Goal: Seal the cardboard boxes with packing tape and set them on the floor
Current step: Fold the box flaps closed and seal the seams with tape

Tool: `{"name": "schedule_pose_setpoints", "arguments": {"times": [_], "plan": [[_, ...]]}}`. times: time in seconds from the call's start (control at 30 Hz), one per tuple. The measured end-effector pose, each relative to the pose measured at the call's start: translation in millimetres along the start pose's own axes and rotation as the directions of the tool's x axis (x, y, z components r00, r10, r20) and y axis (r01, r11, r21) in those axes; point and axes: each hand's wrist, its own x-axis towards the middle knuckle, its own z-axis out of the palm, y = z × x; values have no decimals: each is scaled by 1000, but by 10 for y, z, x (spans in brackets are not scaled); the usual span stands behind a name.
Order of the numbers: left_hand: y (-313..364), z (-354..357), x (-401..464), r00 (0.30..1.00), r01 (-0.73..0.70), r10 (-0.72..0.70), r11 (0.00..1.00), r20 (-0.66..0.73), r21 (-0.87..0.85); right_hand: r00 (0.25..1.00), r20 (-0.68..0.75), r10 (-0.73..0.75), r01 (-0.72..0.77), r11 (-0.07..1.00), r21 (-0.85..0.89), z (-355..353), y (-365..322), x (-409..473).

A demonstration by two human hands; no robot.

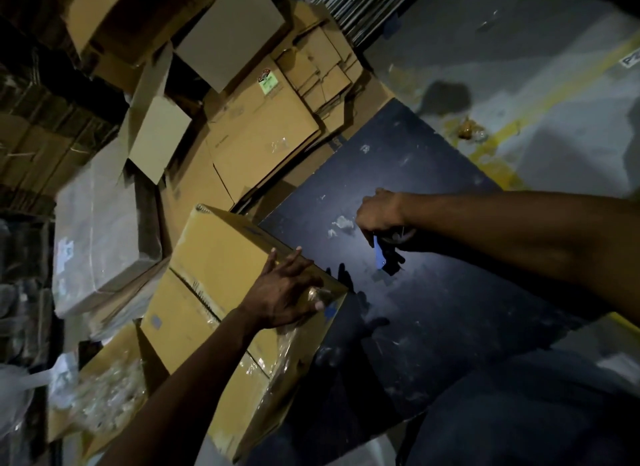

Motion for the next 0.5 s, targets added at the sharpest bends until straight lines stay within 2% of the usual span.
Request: {"name": "schedule_pose_setpoints", "arguments": {"times": [0.13,0.2,0.3,0.37,0.4,0.5], "plan": [[-23,92,254,992,123,-124,982,1,-141,999,-48,8,-6,999,37,71,26,-27],[-65,147,253,982,145,-166,968,-88,-205,996,-93,1,1,1000,25,132,18,-55],[-106,227,183,945,149,-190,975,-267,-164,956,-284,-75,81,997,8,260,-104,-119],[-125,228,193,915,197,-242,966,-323,-166,888,-445,-118,209,964,162,379,-280,-127],[-151,205,224,899,222,-270,960,-345,-171,862,-499,-91,266,918,292,430,-380,-129],[-429,164,398,844,307,-371,926,-388,-218,848,-524,76,338,685,646,525,-627,-59]]}}
